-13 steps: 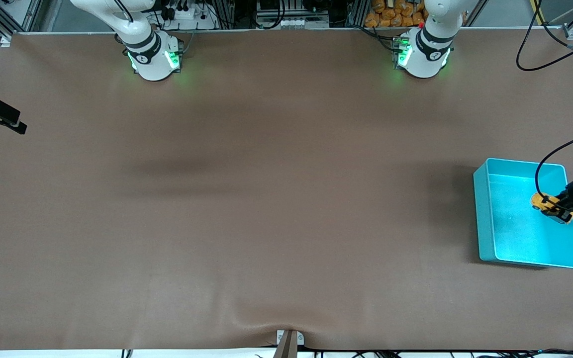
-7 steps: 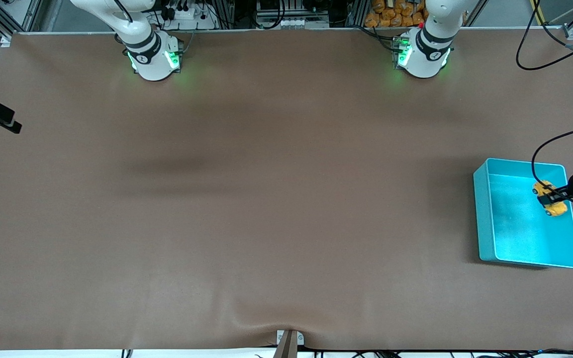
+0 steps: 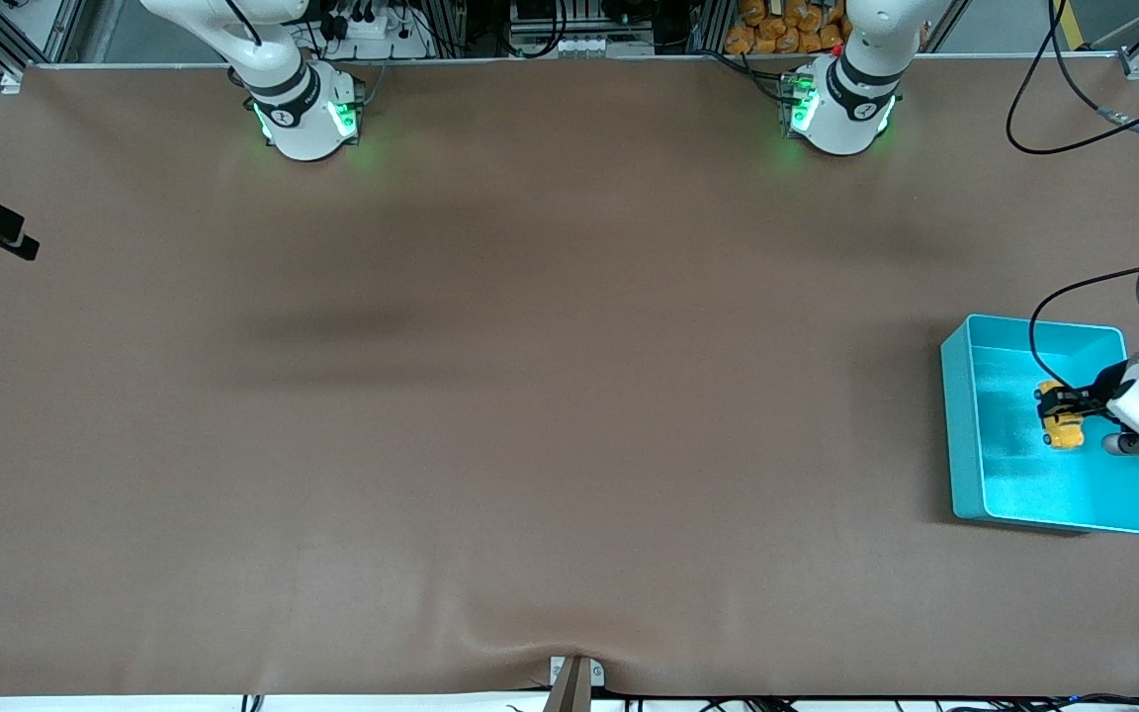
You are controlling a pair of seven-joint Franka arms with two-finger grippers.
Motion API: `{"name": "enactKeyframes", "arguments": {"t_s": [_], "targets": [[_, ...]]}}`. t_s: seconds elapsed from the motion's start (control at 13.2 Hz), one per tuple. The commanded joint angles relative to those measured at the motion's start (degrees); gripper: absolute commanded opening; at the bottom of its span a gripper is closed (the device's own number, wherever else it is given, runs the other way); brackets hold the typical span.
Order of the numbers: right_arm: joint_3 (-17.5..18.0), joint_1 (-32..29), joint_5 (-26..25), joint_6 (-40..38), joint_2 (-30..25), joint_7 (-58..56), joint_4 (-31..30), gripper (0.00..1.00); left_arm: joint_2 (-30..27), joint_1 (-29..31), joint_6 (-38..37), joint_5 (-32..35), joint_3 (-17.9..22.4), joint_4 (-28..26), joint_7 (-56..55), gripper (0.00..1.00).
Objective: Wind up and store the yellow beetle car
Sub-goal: 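Lower the car into the blue bin and open the left gripper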
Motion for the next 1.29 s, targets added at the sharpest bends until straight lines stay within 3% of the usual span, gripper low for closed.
{"name": "enactKeyframes", "arguments": {"t_s": [0.0, 0.23, 0.3, 0.38, 0.45, 0.99, 1.21], "targets": [[0.3, -0.5, -0.2, -1.0, 0.0, 0.2, 1.6, 1.0, -0.4, 2.0, 7.0, -0.3, -0.5, -5.1, 2.8, 0.0], [0.4, -0.4, -0.1, -1.0, 0.0, 0.5, 1.6, 1.0, 1.0, 2.0, 10.1, 0.4, -0.4, -6.9, 3.0, 0.0], [0.4, -0.4, -0.1, -1.0, 0.0, 0.3, 1.6, 1.0, 1.4, 2.0, 10.1, 1.8, -0.5, -6.8, 2.9, 0.15], [0.4, -0.4, -0.1, -1.0, 0.0, 0.1, 1.6, 1.0, 1.9, 2.0, 10.1, 2.5, -0.5, -6.8, 2.9, 0.68], [0.5, -0.3, -0.1, -1.0, 0.0, 0.1, 1.6, 1.0, 2.0, 2.0, 10.1, 2.5, -0.5, -6.9, 2.9, 1.0], [0.6, -0.3, 0.0, -1.3, 0.0, 0.0, 1.6, 1.0, -5.5, 1.8, 8.5, 2.5, -2.5, -6.6, 2.8, 1.0], [0.7, -0.2, 0.3, -1.3, -0.1, 0.1, 1.6, 1.0, -10.8, 1.8, 0.9, 1.5, -3.5, -5.8, 3.1, 1.0]]}}
